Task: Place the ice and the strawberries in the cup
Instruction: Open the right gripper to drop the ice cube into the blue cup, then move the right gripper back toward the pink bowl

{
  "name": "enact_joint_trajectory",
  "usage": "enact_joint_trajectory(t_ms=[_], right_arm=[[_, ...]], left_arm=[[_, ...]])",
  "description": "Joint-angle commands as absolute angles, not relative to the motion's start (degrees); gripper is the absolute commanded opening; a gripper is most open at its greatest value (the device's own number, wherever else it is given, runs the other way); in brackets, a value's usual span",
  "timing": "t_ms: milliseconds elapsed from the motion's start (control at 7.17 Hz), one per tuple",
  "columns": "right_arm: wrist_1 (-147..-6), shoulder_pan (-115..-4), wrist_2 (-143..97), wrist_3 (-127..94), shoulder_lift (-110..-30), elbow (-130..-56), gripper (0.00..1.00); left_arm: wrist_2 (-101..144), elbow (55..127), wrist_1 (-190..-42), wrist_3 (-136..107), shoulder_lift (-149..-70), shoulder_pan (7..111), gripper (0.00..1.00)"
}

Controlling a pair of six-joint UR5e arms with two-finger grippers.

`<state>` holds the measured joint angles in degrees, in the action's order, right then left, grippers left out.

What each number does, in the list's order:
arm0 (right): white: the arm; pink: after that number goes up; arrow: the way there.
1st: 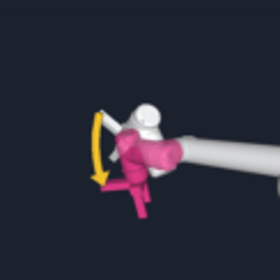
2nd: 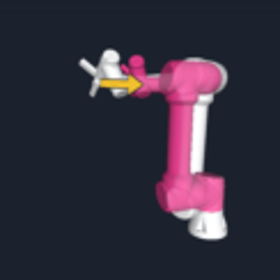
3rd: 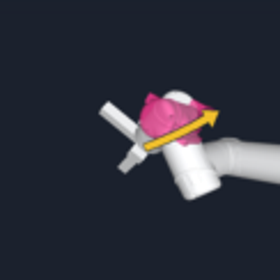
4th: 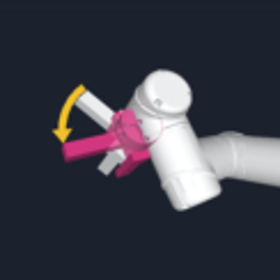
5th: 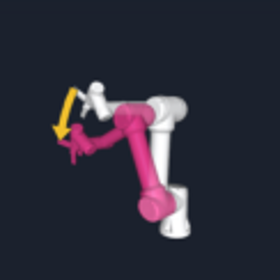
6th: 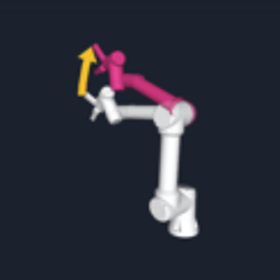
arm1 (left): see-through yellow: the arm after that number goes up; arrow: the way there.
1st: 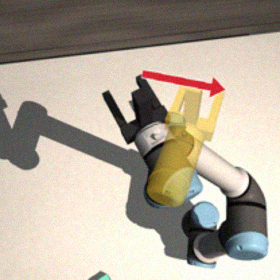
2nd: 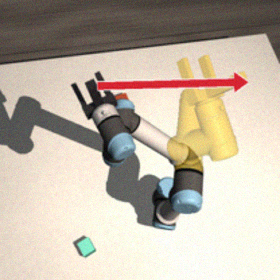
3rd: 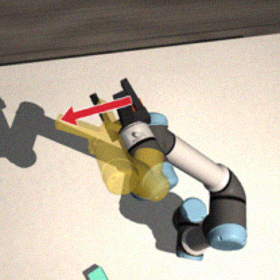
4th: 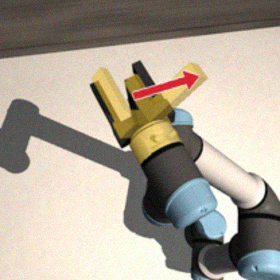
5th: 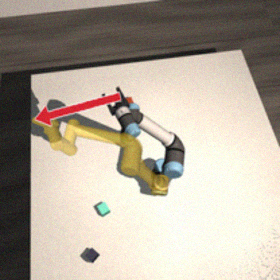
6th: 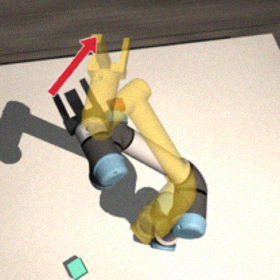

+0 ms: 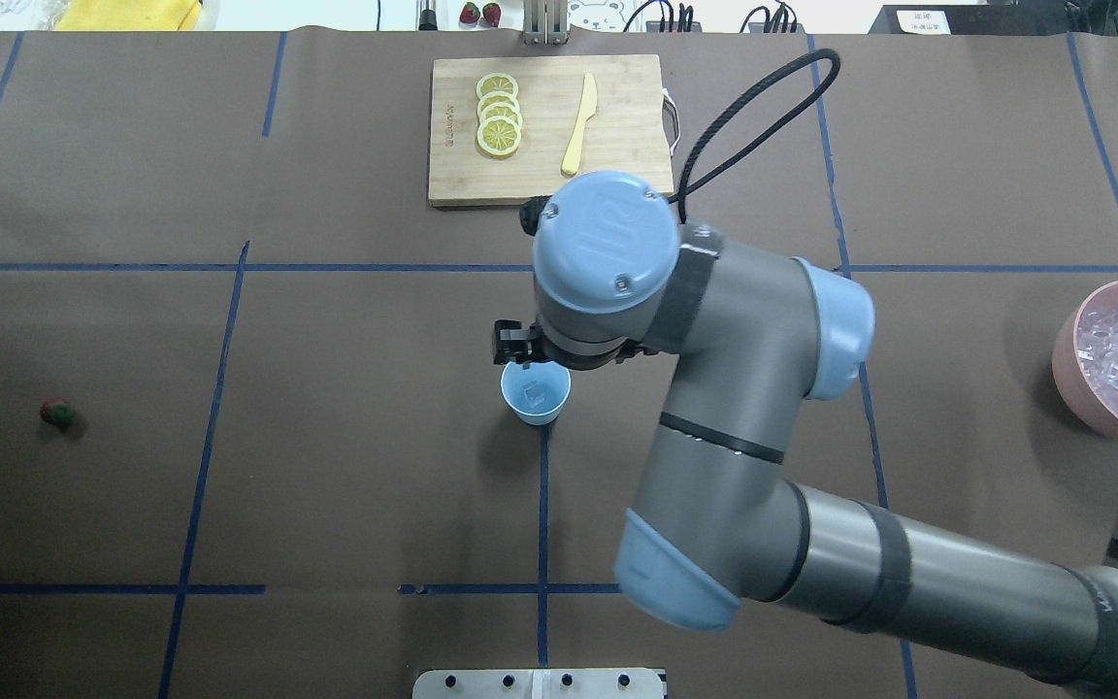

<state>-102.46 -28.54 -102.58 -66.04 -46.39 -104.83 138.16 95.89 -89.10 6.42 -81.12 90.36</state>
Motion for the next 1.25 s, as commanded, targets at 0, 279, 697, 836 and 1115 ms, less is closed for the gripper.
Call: enact_joint_trajectory(t_ms=[0, 279, 697, 836, 1115], right_arm=[[-102.1, -33.9, -106.8, -56.5, -57.7, -115.6, 0.99], [-101.3, -39.9, -109.7, -47.9, -67.5, -121.0, 0.99], [-89.3, -53.7, -119.8, -30.7, -84.3, -121.0, 0.99], [-82.3, -58.5, -123.2, -24.8, -91.7, -120.2, 0.99], [-78.9, -67.6, -128.0, -13.5, -99.6, -118.0, 0.99]], left_arm=[[138.2, 95.9, -89.1, 6.4, -81.1, 90.4, 1.00], [138.2, 95.7, -89.0, 6.4, -81.1, 90.3, 1.00], [138.2, 95.4, -89.1, 6.4, -81.1, 89.6, 1.00], [138.2, 95.4, -89.1, 6.4, -81.1, 89.6, 1.00], [138.2, 95.5, -89.0, 6.3, -81.1, 89.6, 1.00]])
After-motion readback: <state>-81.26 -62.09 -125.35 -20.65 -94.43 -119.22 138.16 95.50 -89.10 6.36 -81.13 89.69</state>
